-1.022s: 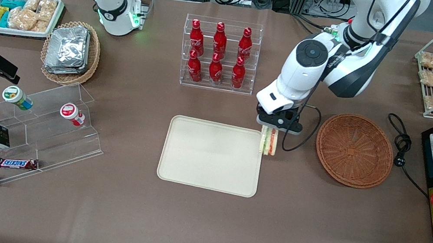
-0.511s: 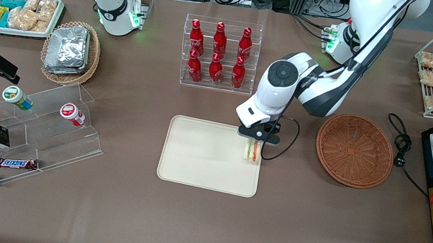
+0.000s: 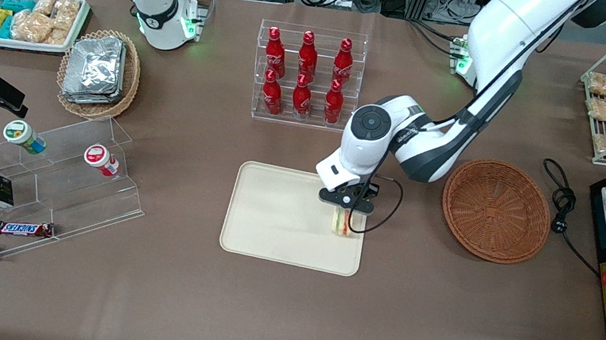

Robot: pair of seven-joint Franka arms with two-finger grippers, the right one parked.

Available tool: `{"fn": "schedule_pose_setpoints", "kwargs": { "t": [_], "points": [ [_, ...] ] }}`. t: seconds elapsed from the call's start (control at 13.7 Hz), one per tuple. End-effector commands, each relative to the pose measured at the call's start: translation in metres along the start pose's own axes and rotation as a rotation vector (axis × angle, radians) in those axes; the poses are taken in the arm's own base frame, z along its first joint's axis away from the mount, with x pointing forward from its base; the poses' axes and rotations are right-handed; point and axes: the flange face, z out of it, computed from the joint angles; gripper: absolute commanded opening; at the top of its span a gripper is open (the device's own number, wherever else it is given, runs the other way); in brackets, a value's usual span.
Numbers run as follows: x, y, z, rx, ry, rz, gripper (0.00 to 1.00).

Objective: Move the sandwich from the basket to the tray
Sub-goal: 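Lower the sandwich onto the cream tray with the left gripper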

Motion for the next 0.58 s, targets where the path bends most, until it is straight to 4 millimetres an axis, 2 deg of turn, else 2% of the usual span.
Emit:
{"fn": "schedule_pose_setpoints", "kwargs": {
  "t": [0.0, 0.15, 0.51],
  "points": [
    [0.01, 0.007, 0.013, 0.01, 0.017, -0.014, 0.26],
    [0.011, 0.009, 0.024, -0.004, 0.015, -0.017, 0.26],
    [0.015, 0.015, 0.036, -0.016, 0.006, -0.017, 0.26]
  ]
}}
